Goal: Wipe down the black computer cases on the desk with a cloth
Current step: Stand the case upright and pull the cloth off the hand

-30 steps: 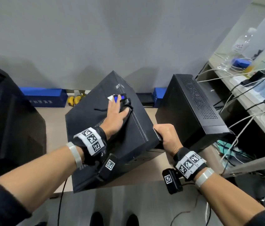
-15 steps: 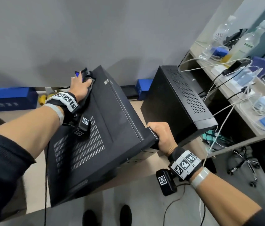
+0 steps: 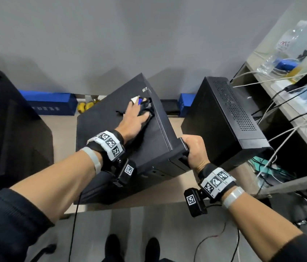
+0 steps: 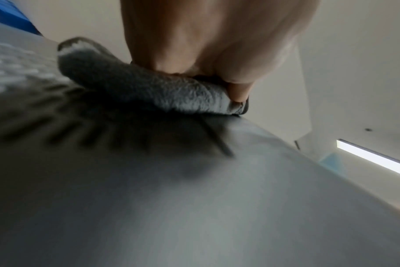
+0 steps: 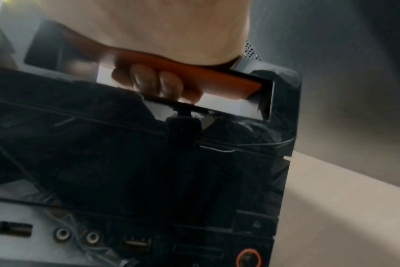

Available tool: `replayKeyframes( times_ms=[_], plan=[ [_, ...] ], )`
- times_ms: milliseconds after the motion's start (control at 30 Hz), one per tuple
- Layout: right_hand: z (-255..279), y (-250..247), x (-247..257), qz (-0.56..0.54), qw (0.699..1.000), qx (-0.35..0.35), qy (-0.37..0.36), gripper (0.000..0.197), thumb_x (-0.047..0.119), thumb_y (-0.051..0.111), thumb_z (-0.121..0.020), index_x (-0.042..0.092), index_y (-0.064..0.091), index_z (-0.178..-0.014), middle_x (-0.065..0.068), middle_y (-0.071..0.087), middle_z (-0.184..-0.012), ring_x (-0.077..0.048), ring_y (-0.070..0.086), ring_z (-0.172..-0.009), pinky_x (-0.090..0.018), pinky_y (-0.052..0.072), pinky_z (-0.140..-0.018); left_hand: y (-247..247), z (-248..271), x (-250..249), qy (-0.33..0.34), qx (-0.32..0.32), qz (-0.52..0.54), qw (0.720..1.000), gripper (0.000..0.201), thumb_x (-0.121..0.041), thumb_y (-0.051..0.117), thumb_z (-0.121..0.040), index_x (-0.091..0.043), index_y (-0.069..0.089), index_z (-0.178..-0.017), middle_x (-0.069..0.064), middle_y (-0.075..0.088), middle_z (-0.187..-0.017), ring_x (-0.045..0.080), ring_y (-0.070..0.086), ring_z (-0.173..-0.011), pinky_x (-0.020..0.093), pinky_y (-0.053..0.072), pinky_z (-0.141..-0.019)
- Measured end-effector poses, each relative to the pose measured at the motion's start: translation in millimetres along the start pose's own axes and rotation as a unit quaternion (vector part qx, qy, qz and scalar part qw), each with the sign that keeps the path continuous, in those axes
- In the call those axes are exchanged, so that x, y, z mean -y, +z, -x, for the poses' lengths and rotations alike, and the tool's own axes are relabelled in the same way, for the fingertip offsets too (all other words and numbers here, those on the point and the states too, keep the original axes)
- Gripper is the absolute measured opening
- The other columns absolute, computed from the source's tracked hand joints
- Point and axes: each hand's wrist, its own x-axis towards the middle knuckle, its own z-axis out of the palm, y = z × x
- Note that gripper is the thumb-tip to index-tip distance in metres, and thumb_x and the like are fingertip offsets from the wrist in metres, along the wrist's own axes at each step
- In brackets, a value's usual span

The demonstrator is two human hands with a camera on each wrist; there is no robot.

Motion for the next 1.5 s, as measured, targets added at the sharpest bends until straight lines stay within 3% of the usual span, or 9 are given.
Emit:
replayKeyframes(
  times_ms=[167, 300, 433, 633, 767, 900, 1133, 1233, 1500],
  plan=[
    [3.3, 1.8, 5.3, 0.03, 0.999, -0.021, -0.016, 0.029, 0.015, 0.049, -0.082, 0.006, 0.048, -0.055, -0.007, 0.047, -0.051, -0.02, 0.042, -0.052, -0.042, 0.038, -0.048, 29.2, 71.3, -35.8, 0.005, 0.063, -0.048, 0.997, 0.067, -0.018, 0.052, -0.102, -0.025, 0.015, -0.158, -0.005, 0.006, -0.164, 0.016, -0.006, -0.154, 0.047, -0.004, -0.125],
    [4.8, 4.0, 12.0, 0.076, 0.997, -0.008, -0.026, 0.028, 0.016, 0.05, -0.081, 0.015, 0.038, -0.055, 0.001, 0.035, -0.052, -0.021, 0.035, -0.053, -0.048, 0.037, -0.049, 34.6, 111.9, -31.7, 0.046, 0.106, -0.058, 0.992, 0.065, -0.018, 0.052, -0.102, -0.055, 0.01, -0.135, -0.037, -0.003, -0.141, -0.001, -0.013, -0.144, 0.042, -0.009, -0.125],
    [6.5, 5.6, 24.8, 0.102, 0.994, 0.001, -0.033, 0.034, 0.024, 0.04, -0.084, 0.002, 0.049, -0.059, -0.011, 0.049, -0.053, -0.031, 0.048, -0.054, -0.046, 0.041, -0.051, 20.2, 141.8, -0.4, 0.011, 0.039, -0.077, 0.996, 0.068, -0.017, 0.049, -0.105, -0.045, 0.004, -0.147, -0.03, -0.008, -0.148, 0.007, -0.017, -0.15, 0.039, -0.01, -0.124],
    [7.5, 13.1, 53.5, 0.082, 0.997, -0.003, 0.009, 0.032, 0.019, 0.038, -0.085, -0.001, 0.042, -0.059, -0.017, 0.042, -0.056, -0.03, 0.041, -0.056, -0.041, 0.026, -0.055, -17.7, 183.9, 69.2, -0.142, -0.144, -0.029, 0.979, 0.055, -0.022, 0.048, -0.105, -0.016, 0.028, -0.156, -0.006, 0.027, -0.149, 0.014, 0.015, -0.151, 0.025, 0.007, -0.121],
    [9.2, 21.9, 87.4, 0.105, 0.994, -0.013, 0.004, 0.032, 0.02, 0.036, -0.085, 0.006, 0.041, -0.057, -0.007, 0.04, -0.054, -0.021, 0.038, -0.056, -0.031, 0.018, -0.053, -31.9, 184.9, 96.4, -0.184, -0.212, 0.032, 0.959, 0.047, -0.025, 0.052, -0.103, -0.022, 0.044, -0.15, 0.008, 0.04, -0.154, 0.023, 0.031, -0.147, 0.041, 0.017, -0.125],
    [10.6, 27.7, 128.9, 0.1, 0.994, -0.034, 0.018, 0.037, 0.028, 0.035, -0.085, 0.003, 0.044, -0.059, -0.012, 0.048, -0.057, -0.027, 0.046, -0.059, -0.04, 0.029, -0.054, -36.9, 176.1, 107.2, -0.253, -0.217, 0.166, 0.928, 0.056, -0.047, 0.061, -0.088, -0.025, 0.054, -0.14, 0.009, 0.057, -0.14, 0.028, 0.053, -0.132, 0.047, 0.036, -0.117],
    [2.9, 44.7, 179.3, 0.183, 0.982, -0.027, 0.025, 0.038, 0.04, 0.036, -0.081, 0.011, 0.05, -0.06, -0.003, 0.054, -0.057, -0.025, 0.051, -0.061, -0.032, 0.035, -0.053, -43.9, 139.1, 46.9, -0.229, -0.18, 0.388, 0.875, 0.042, -0.038, 0.054, -0.102, -0.006, 0.062, -0.126, 0.015, 0.072, -0.11, 0.026, 0.07, -0.099, 0.04, 0.053, -0.099],
    [-3.1, 57.4, 188.5, 0.173, 0.984, -0.033, 0.035, 0.036, 0.038, 0.036, -0.079, 0.013, 0.038, -0.053, -0.003, 0.045, -0.051, -0.028, 0.048, -0.058, -0.031, 0.028, -0.052, -61.7, 134.1, 14.7, -0.186, -0.132, 0.425, 0.876, 0.043, -0.039, 0.048, -0.104, -0.003, 0.066, -0.121, 0.016, 0.074, -0.104, 0.025, 0.073, -0.09, 0.036, 0.061, -0.084],
    [-30.1, 85.9, 210.4, 0.195, 0.978, -0.045, 0.056, 0.014, 0.034, 0.042, -0.09, 0.021, 0.045, -0.087, 0.001, 0.051, -0.059, -0.032, 0.049, -0.061, -0.035, 0.035, -0.058, -101.6, 120.5, -27.7, -0.132, -0.09, 0.417, 0.895, 0.036, -0.034, 0.046, -0.105, -0.005, 0.066, -0.115, 0.017, 0.069, -0.105, 0.03, 0.066, -0.095, 0.044, 0.052, -0.096]
  ],
)
